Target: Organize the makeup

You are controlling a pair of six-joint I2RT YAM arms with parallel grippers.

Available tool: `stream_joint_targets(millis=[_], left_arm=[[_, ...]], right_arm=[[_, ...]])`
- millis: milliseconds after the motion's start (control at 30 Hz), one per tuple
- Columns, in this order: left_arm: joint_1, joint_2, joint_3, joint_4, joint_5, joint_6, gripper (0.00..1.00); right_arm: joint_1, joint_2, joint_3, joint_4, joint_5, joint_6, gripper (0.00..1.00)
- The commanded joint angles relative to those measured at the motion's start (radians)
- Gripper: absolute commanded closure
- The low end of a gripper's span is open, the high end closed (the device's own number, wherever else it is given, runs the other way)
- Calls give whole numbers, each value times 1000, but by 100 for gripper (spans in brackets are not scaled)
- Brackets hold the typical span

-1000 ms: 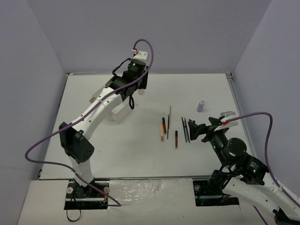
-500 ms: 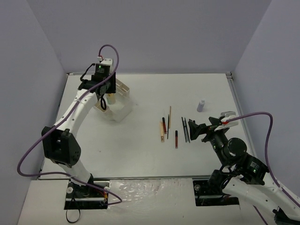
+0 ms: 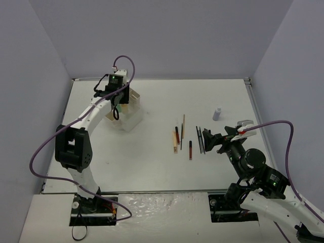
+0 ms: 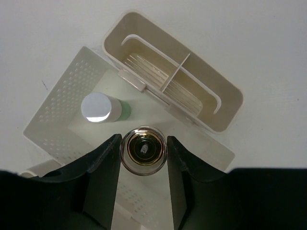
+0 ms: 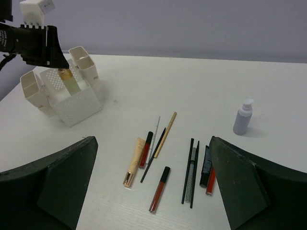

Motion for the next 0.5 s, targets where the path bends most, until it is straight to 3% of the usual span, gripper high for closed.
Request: stream_joint_targets(millis=[0, 367, 467], left_arm=[[7, -3, 18, 140, -2, 22, 100], [7, 16, -72, 236, -9, 15, 100], [7, 18, -82, 241, -12, 12, 96]], right_arm=[[8, 24, 4, 67, 32, 6, 0], [14, 34, 4, 67, 36, 6, 0], [14, 34, 3, 68, 39, 6, 0]])
